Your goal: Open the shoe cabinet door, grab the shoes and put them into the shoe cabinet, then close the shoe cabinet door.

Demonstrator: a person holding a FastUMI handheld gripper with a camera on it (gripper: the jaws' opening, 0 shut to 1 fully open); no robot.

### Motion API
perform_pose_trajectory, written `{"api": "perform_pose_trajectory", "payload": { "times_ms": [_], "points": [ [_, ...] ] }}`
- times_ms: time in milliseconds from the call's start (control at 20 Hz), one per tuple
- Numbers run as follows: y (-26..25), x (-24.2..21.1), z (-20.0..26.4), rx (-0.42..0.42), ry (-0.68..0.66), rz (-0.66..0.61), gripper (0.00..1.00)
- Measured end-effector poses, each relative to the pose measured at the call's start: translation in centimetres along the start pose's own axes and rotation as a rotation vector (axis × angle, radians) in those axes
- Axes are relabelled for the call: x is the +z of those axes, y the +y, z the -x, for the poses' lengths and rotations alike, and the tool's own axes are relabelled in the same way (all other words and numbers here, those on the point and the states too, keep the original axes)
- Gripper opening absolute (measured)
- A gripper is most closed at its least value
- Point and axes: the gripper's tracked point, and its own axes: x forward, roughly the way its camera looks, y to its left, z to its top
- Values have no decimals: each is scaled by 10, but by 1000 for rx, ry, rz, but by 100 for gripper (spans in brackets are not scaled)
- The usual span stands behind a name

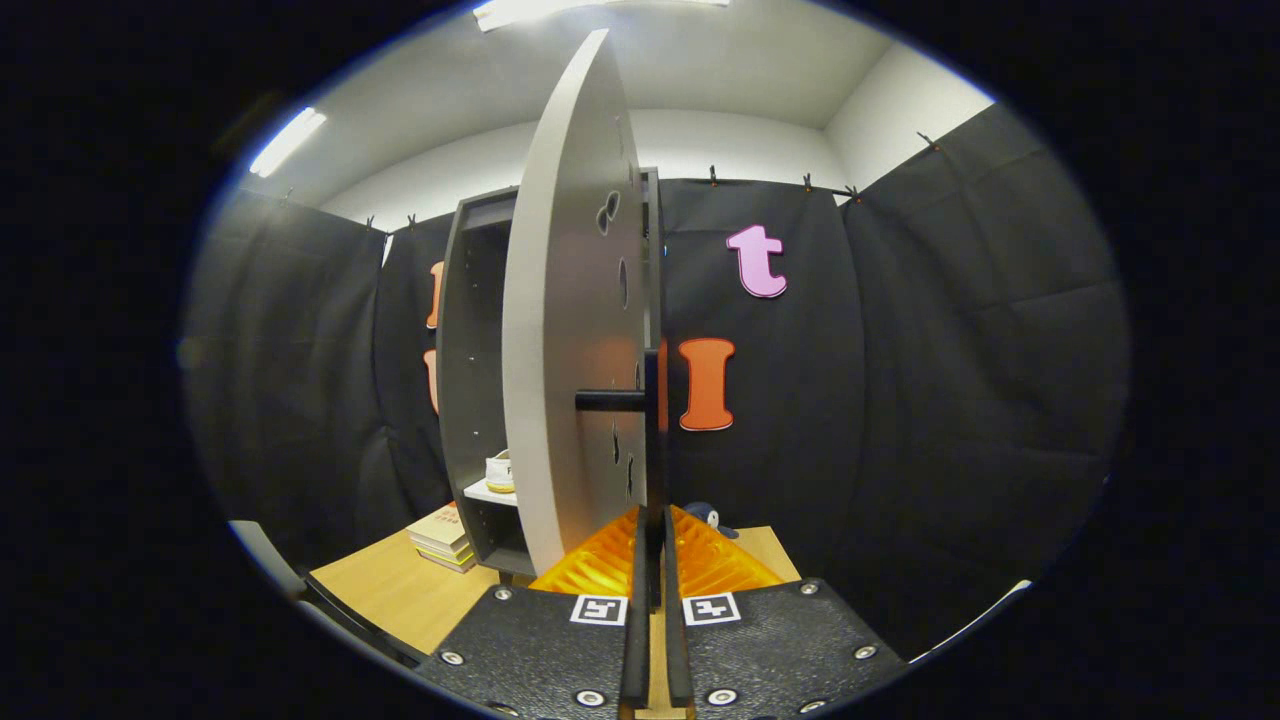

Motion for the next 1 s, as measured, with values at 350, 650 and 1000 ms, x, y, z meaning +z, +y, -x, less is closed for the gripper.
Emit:
{"api": "perform_pose_trajectory", "payload": {
  "times_ms": [350,650,1000],
  "points": [
    [22,6,42,-86,-7,-10,21],
    [97,-31,52,-80,69,-28,50],
    [165,-99,34,-62,149,-30,62]
  ]
}}
